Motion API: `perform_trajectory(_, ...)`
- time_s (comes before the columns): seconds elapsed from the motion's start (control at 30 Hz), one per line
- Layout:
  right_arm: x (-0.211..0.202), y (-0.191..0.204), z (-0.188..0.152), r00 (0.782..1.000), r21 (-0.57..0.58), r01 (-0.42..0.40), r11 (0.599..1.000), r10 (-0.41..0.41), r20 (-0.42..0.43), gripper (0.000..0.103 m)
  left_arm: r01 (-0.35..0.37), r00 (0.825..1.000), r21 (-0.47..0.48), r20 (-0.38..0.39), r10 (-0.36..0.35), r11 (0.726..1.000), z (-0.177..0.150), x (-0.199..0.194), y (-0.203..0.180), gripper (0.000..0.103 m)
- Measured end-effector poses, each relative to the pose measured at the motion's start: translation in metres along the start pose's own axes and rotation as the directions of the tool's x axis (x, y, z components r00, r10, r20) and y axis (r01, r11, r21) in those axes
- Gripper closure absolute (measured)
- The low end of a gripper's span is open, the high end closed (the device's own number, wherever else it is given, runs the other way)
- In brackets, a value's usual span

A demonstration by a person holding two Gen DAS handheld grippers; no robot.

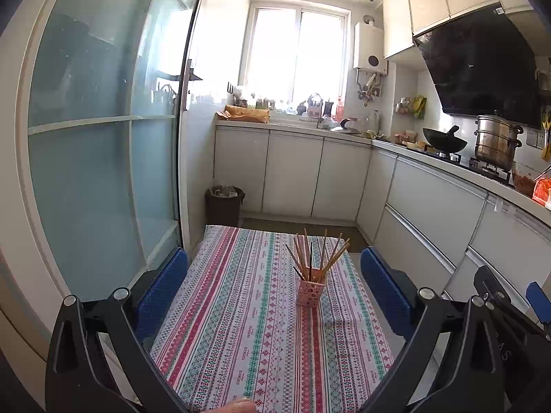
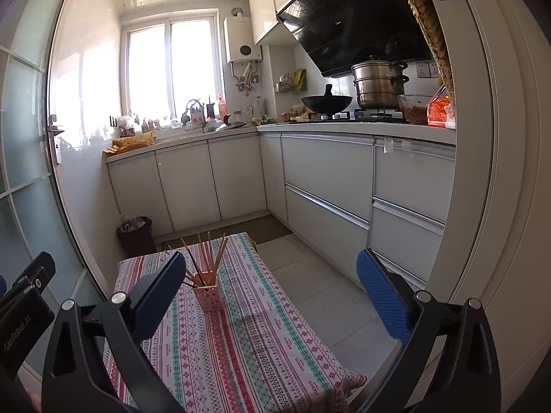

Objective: Organize utensils

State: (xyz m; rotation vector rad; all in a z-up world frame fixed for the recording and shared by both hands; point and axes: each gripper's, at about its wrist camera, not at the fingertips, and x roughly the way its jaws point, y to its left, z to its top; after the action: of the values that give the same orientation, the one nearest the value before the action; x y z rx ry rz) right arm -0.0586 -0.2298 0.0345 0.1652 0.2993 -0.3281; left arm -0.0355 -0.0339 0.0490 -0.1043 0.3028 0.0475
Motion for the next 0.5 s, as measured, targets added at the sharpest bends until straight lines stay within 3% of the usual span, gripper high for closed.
perform_trajectory(0.27,0.0008,-0.0001,-0.0008,1.000,0.001,0.000,1.000,0.000,0.000,0.006,0.009,1.000,-0.008,0.010,-0.009,1.000,-0.0014,0.0009,0.0006,0.007)
perform_trajectory(0.5,0.0002,0.0015,-0.0030,1.000,0.005,-0.001,1.000,0.001,-0.002,0.006,0.017,0.999,-0.002,-0.028,-0.017,1.000,-0.0008,0.0078,0.0002,0.007)
